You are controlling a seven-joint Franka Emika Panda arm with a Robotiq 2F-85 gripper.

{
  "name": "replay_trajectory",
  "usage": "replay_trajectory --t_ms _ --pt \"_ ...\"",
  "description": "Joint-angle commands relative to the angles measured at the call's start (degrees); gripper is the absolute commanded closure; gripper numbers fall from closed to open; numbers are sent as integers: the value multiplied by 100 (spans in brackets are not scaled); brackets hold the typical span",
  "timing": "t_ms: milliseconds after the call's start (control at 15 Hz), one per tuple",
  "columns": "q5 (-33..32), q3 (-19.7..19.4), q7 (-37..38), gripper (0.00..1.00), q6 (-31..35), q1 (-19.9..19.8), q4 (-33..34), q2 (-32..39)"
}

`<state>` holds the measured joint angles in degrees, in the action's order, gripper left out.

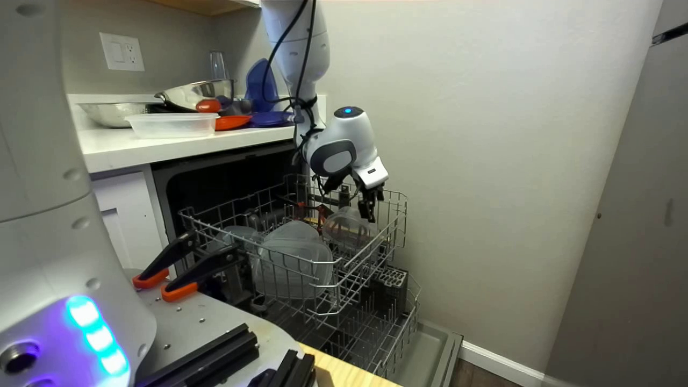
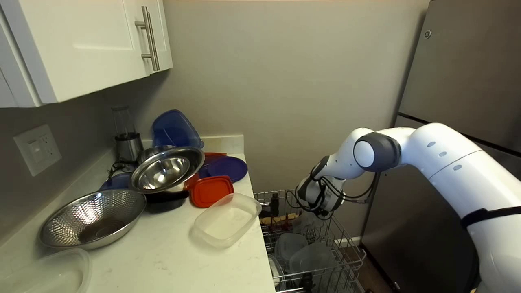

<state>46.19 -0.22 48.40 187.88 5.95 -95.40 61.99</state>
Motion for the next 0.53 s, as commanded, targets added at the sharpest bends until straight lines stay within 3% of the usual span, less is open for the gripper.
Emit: replay_trajectory --t_ms 0,200,467 --pt "-11 260 -232 0 184 -182 -3 -34" --pt "-154 435 -315 0 424 -286 75 -18" --pt "-517 1046 -324 0 867 -652 377 66"
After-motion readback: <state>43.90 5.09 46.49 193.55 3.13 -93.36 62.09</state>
